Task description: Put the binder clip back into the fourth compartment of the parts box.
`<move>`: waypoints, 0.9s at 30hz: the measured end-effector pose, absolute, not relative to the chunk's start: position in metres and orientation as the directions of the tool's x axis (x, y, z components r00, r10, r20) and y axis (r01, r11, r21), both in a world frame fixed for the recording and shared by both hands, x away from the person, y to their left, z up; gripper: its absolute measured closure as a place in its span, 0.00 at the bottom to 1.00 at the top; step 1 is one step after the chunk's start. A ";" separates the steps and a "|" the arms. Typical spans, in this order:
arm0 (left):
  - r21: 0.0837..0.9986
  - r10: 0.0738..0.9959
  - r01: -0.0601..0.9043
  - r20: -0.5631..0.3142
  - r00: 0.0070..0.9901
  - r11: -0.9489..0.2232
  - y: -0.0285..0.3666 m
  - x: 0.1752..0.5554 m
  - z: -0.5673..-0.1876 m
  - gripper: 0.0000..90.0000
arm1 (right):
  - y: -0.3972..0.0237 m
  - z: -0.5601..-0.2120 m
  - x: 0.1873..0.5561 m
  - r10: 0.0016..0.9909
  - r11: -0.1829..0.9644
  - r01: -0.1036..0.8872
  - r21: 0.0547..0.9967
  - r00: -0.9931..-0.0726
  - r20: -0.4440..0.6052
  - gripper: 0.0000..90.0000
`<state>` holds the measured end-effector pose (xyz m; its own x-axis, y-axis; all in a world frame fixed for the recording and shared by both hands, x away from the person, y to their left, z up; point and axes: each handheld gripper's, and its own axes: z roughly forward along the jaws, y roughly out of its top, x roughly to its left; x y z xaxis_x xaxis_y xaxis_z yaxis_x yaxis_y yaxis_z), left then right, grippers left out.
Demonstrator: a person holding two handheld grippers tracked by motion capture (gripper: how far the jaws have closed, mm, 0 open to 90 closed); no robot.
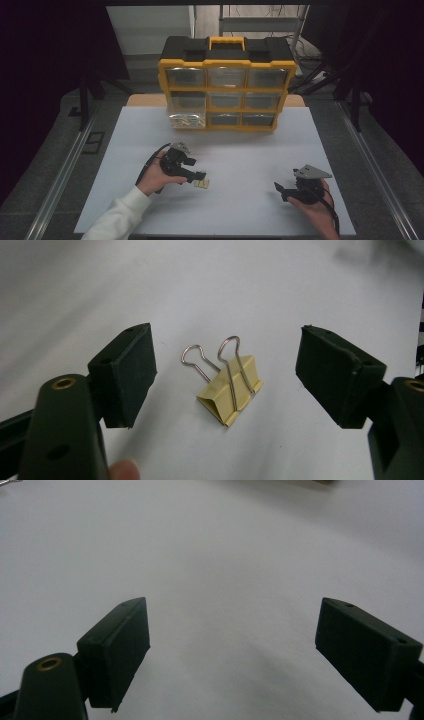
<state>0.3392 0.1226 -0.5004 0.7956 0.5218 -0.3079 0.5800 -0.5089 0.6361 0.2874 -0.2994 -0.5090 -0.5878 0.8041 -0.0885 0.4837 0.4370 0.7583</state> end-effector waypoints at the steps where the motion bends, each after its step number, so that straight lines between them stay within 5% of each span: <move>1: 0.631 0.521 0.583 -0.312 0.795 -0.512 0.121 0.340 -0.502 0.28 | -0.299 -0.509 0.287 0.804 0.437 0.484 0.758 -0.588 -0.088 0.16; 17: 0.598 0.528 0.600 -0.321 0.786 -0.531 0.113 0.344 -0.517 0.32 | -0.299 -0.510 0.288 0.803 0.439 0.486 0.756 -0.589 -0.088 0.16; 27: 0.587 0.487 0.589 -0.344 0.802 -0.556 0.108 0.343 -0.521 0.65 | -0.299 -0.510 0.288 0.802 0.441 0.486 0.754 -0.590 -0.090 0.16</move>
<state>0.3428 0.1077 -0.5209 0.8024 0.4874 -0.3444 0.5893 -0.5555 0.5866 0.2878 -0.2987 -0.5100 -0.5901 0.8024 -0.0897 0.4857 0.4415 0.7544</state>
